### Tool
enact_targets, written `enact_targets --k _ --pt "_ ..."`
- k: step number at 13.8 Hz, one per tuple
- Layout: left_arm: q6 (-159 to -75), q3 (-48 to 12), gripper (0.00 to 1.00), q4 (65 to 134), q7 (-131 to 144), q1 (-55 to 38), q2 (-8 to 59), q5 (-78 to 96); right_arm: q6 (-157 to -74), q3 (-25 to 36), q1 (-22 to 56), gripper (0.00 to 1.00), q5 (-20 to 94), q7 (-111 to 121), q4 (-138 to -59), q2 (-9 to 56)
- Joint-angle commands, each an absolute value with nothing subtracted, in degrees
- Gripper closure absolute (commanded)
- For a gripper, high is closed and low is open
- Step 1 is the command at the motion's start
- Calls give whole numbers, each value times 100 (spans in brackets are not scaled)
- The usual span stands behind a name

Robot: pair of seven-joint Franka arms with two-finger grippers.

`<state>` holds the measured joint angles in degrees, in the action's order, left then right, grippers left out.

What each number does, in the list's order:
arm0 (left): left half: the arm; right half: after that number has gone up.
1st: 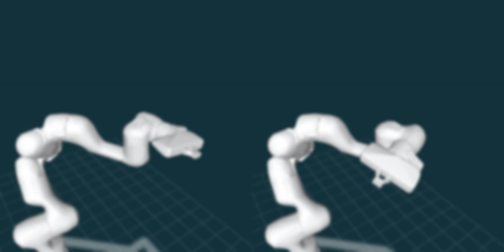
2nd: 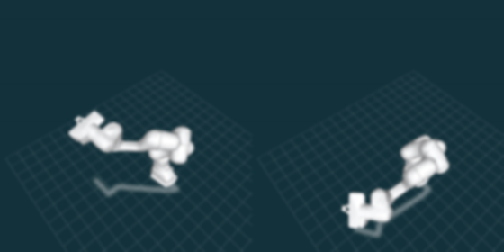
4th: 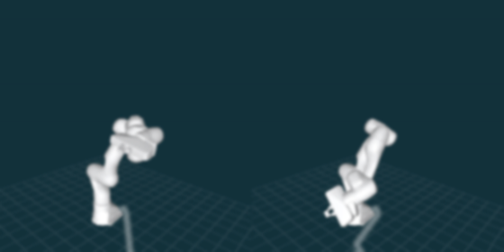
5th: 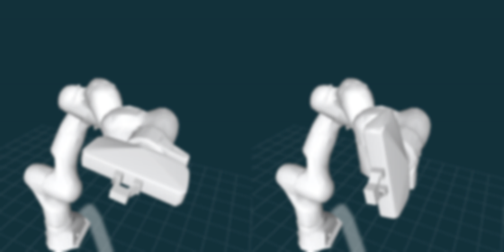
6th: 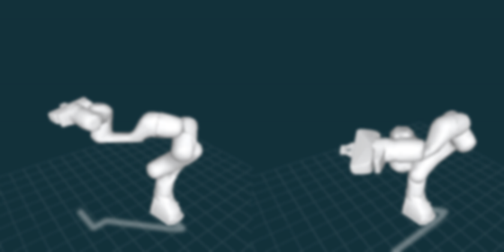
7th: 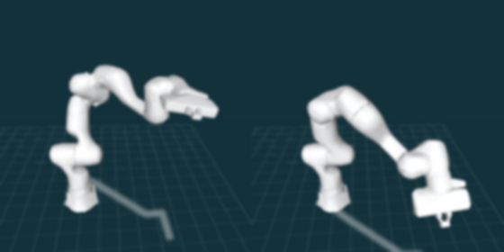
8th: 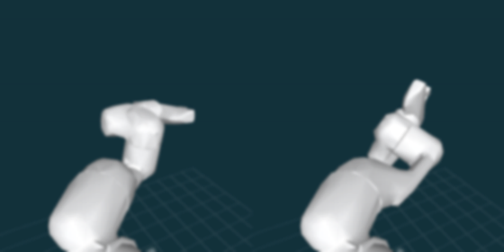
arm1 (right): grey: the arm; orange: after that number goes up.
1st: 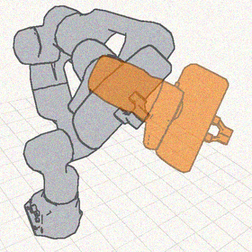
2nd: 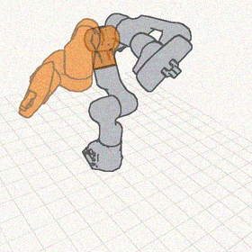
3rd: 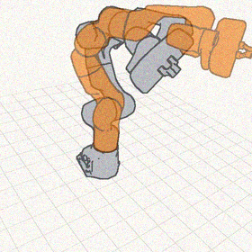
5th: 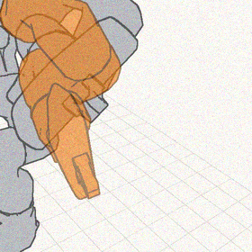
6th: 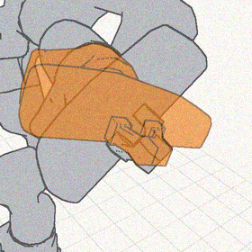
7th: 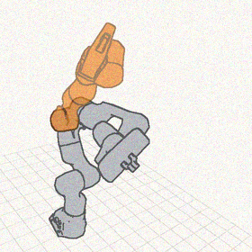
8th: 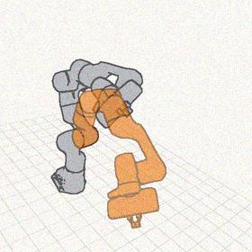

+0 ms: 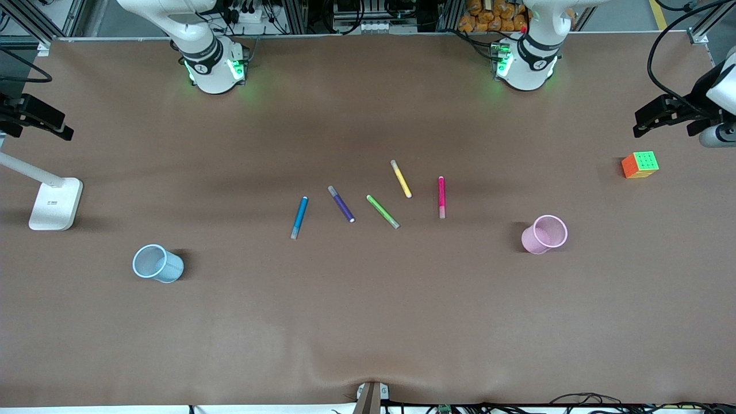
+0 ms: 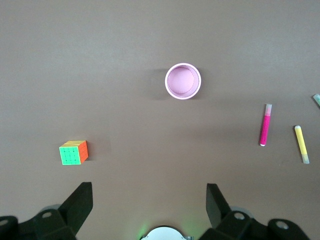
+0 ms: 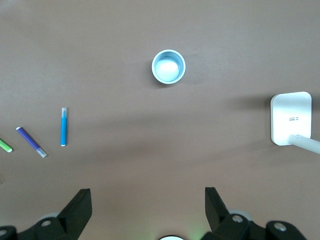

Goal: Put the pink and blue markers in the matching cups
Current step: 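Move the left gripper toward the pink marker beside the pink cup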

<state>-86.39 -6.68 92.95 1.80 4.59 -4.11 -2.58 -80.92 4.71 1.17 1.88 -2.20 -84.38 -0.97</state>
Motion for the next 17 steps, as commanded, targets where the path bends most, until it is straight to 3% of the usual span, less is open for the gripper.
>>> enact_targets --k 1,4,8,17 --pt "-8508 -773 0 9106 114 501 -334 -246 -8077 413 35 0 281 -229 -8402 -132" --pt "-8499 -773 0 8843 184 466 -151 -237 -8077 413 35 0 281 -229 -8402 -132" --pt "-8078 -773 0 8193 202 466 623 -211 -8060 413 26 0 281 -63 -8411 -141" --pt "-8077 -826 0 8376 791 27 931 105 -8077 413 35 0 281 -9 -8411 -132"
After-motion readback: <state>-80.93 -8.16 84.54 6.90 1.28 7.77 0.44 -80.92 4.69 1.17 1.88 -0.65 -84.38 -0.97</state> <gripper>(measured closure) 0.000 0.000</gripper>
